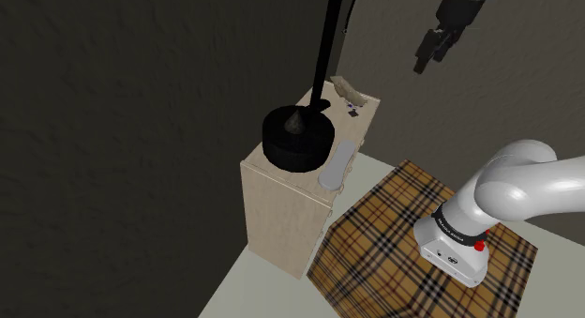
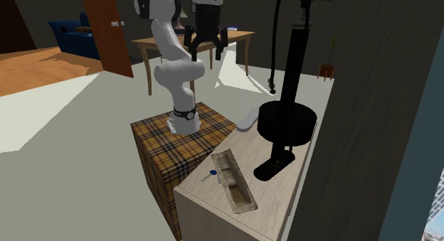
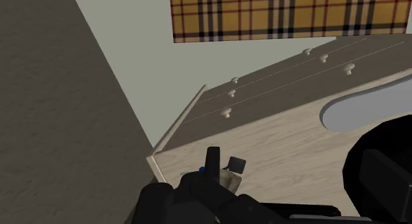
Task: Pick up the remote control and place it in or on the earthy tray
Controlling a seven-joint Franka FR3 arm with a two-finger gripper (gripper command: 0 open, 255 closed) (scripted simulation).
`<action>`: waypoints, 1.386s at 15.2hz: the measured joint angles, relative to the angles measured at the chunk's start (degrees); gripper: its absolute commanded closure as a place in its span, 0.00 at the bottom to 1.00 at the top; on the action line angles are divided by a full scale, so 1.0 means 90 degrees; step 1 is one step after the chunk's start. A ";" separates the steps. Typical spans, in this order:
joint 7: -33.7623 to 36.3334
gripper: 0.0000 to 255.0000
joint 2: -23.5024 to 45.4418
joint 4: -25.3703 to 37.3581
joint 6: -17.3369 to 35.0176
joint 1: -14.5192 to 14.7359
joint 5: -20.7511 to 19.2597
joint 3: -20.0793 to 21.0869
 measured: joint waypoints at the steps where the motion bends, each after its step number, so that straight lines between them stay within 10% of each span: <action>1: 0.0000 0.00 0.0000 0.0000 0.0000 0.0000 0.0000 0.0000; 21: 0.6669 0.00 0.0786 -0.2383 0.3192 -0.0896 0.2585 0.3001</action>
